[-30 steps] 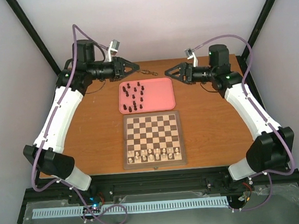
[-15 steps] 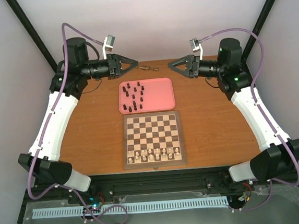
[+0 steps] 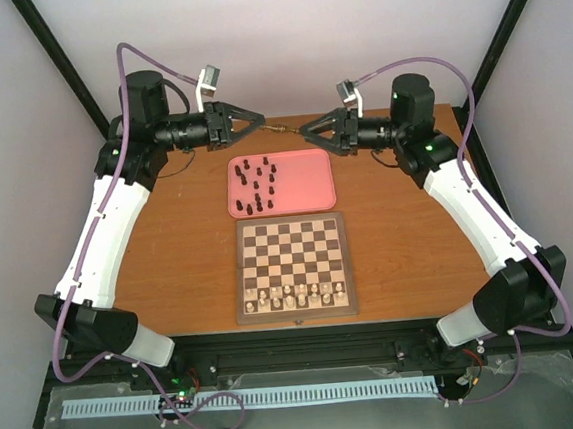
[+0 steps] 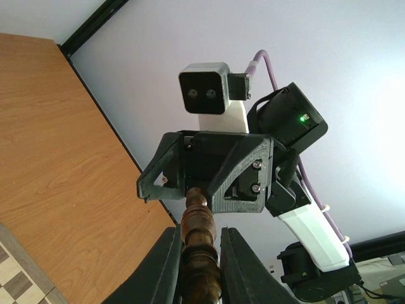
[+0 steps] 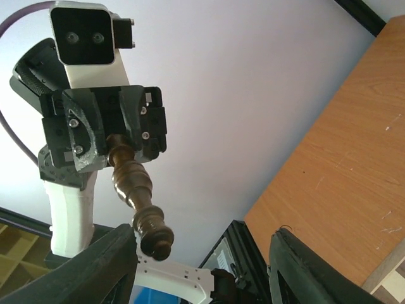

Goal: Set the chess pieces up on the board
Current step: Pick up the chess piece from the storage box.

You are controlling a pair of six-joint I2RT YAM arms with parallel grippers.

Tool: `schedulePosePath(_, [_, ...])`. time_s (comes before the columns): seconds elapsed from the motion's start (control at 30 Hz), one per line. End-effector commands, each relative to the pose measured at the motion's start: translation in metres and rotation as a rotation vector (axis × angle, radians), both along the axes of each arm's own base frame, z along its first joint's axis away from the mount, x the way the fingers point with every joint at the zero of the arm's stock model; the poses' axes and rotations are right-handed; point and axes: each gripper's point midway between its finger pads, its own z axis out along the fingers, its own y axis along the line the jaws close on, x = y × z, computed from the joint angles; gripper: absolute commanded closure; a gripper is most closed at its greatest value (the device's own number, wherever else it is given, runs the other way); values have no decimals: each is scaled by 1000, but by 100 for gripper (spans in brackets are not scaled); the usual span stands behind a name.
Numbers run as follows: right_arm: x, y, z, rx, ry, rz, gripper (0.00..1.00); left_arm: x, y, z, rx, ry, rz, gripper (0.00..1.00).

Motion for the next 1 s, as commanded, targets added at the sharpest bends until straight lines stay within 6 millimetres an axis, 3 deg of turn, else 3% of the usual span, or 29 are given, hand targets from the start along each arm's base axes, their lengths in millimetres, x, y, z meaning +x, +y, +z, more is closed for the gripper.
schedulePosePath(0.0, [1, 6, 16, 21, -42, -4, 43, -13, 1, 22, -30, -59, -21, 99])
schedulePosePath(0.47, [0, 13, 29, 49, -62, 17, 52, -10, 1, 14, -14, -51, -13, 99])
schedulePosePath(0.73, [-4, 17, 31, 45, -68, 32, 64, -10, 1, 13, -10, -52, -10, 99])
schedulePosePath(0.97, [-11, 25, 31, 39, -71, 73, 63, -9, 1, 11, -6, -52, -7, 99])
